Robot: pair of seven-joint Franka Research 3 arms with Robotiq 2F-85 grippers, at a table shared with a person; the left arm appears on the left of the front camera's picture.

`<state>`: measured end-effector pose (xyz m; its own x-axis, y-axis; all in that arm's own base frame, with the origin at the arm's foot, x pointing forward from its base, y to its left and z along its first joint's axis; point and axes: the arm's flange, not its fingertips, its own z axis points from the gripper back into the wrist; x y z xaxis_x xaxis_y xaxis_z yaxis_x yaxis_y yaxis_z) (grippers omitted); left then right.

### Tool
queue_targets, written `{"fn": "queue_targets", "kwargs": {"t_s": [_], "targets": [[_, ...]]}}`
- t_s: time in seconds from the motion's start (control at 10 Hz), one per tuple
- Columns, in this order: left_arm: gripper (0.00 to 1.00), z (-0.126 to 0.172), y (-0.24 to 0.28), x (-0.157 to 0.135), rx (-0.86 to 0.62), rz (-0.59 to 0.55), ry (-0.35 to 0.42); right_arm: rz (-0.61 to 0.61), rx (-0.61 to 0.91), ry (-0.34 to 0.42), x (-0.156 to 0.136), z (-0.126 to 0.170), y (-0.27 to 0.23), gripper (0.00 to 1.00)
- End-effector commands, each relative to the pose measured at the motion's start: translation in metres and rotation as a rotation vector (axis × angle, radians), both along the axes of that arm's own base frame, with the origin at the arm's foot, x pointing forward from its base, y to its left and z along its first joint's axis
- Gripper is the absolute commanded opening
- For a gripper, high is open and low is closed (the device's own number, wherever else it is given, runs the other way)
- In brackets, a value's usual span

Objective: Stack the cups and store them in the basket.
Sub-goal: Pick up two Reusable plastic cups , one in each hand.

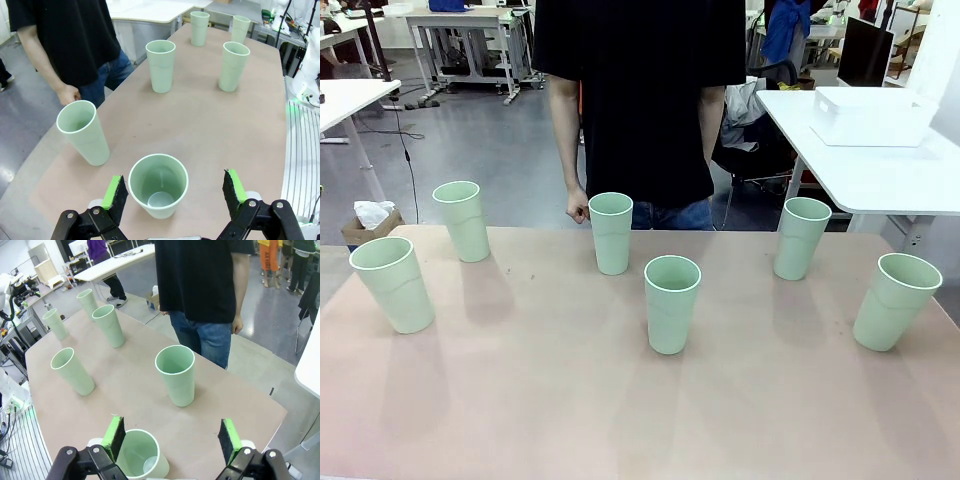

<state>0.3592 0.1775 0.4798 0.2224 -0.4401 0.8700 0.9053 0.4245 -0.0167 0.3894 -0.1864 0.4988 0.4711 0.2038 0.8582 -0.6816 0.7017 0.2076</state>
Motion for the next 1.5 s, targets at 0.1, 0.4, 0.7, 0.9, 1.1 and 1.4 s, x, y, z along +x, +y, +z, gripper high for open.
{"fn": "queue_targets", "kwargs": {"t_s": [0.1, 0.4, 0.7, 0.9, 1.1, 1.4], "targets": [[1.0, 0.001, 0.001, -0.001, 0.002, -0.007, -0.004, 0.005, 0.001, -0.002, 0.0, 0.001, 0.001, 1.0], [1.0, 0.001, 0.001, -0.001, 0.002, -0.007, -0.004, 0.005, 0.001, -0.002, 0.0, 0.001, 0.001, 1.0], [1.0, 0.001, 0.001, -0.001, 0.002, -0.007, -0.004, 0.005, 0.001, -0.002, 0.0, 0.001, 0.001, 1.0], [1.0, 0.001, 0.001, -0.001, 0.002, -0.007, -0.004, 0.005, 0.001, -0.002, 0.0, 0.001, 0.001, 1.0], [1.0, 0.0, 0.009, 0.03, -0.004, -0.002, 0.001, -0.039, -0.008, 0.038, 0.027, 0.012, -0.012, 1.0], [1.0, 0.004, 0.039, 0.09, -0.01, -0.079, 0.065, 0.133, 0.034, 0.143, 0.103, 0.035, -0.063, 1.0]]}}
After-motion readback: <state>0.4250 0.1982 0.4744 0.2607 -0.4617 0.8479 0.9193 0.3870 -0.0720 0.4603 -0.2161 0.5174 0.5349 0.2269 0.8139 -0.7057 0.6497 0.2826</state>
